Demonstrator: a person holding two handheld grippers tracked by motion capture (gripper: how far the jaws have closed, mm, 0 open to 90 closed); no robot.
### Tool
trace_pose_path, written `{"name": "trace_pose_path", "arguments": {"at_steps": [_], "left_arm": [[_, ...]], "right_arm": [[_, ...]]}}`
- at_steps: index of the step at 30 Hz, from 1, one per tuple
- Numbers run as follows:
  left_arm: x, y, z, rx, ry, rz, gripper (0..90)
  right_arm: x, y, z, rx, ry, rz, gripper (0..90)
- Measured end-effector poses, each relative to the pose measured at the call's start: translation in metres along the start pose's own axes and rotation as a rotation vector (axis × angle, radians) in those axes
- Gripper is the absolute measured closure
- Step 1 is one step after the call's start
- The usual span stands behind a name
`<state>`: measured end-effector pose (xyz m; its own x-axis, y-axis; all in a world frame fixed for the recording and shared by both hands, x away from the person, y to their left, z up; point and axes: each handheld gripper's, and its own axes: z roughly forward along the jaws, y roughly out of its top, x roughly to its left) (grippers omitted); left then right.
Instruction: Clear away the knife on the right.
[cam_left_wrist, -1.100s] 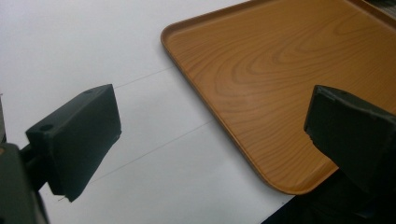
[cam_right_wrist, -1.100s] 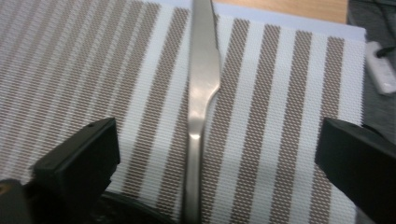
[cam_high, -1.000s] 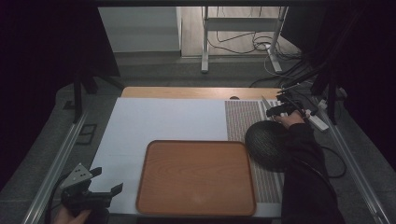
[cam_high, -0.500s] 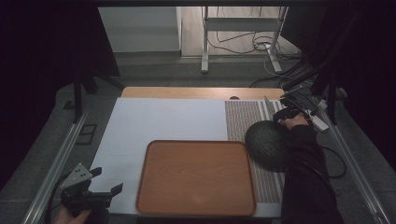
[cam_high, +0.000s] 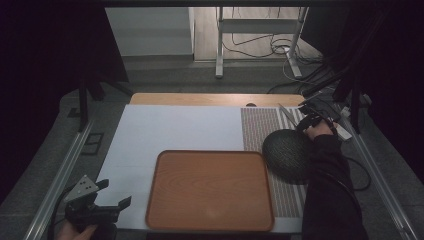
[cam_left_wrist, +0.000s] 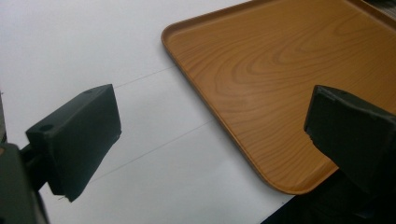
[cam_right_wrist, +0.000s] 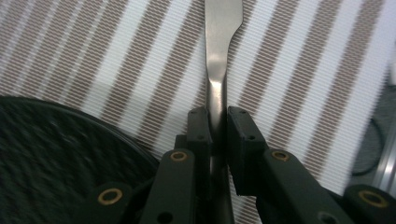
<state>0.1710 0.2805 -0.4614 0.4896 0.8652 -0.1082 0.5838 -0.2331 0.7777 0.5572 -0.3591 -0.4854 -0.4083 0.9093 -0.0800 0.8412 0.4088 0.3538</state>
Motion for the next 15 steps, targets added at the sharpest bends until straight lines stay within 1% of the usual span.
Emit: {"name": "trace_pose_path", "arguments": {"at_steps": [5,11,15], "left_arm": [[0.0,0.0,0.0,0.0,0.0,0.0,3.9],[0.0,0.0,0.0,-0.001,0.0,-0.001,3.9],[0.0,0.0,0.0,0.0,0.001,-0.002,3.8]], "right_arm": [[-0.01,-0.005,-0.006,-0.018,-0.01,0.014,80.4],[-0.02,-0.011,-0.019,-0.052,-0.004,0.046,80.4],[-0.023,-0.014,-0.031,-0.074,0.006,0.047,80.4]]}}
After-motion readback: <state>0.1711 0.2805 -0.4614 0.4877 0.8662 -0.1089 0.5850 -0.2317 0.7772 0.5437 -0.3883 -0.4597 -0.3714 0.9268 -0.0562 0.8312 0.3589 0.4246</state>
